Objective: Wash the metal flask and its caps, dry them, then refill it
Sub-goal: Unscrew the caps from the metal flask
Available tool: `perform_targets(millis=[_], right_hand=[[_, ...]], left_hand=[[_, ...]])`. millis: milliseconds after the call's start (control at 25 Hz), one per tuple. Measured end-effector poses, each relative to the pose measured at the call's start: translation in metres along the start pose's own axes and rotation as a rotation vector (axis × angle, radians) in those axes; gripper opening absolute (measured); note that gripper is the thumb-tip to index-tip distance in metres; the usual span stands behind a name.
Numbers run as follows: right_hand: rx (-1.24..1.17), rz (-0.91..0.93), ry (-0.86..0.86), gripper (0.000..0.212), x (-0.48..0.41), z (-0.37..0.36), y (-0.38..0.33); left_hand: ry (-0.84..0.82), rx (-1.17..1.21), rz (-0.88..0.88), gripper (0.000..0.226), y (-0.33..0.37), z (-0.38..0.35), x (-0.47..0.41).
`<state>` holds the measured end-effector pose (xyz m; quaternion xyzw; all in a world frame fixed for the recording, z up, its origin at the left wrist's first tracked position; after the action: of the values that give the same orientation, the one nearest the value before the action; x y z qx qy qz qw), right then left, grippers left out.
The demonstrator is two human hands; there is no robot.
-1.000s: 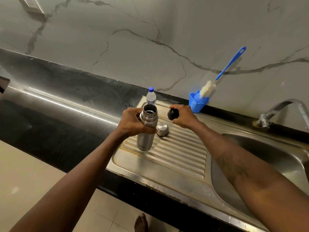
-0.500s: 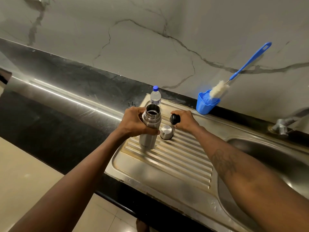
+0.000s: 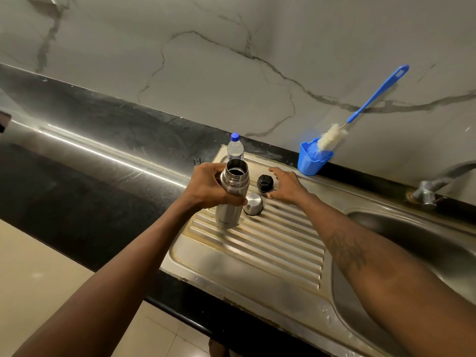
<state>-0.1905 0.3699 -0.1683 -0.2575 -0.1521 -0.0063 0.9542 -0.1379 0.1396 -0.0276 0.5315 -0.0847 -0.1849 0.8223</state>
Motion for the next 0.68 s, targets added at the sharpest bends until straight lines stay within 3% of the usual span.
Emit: perform_targets(millis=[320,680], right_hand=[[-0.230,0.206,0.329,0.063,0.088,0.060,-0.048],[-0.490,0.248,0.317,0.071,0.203,0.062,-0.045]], left_hand=[[-0.030,-0.036,-0.092,0.048,0.041,-0.014,0.007],[-0.200,0.027,-0.211,0.049,0.096,-0.083,0.020]])
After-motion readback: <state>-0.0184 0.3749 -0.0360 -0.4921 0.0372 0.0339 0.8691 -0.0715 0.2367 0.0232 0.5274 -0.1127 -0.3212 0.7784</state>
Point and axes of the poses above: each hand's wrist, its own x-axis away from the middle knuckle, its own z-axis out of the back of the hand, y = z × x, the point moved 9 cm from there along -x, towards the middle knuckle, and after that the axes turned 5 degrees about x, right-handed, at the moved point
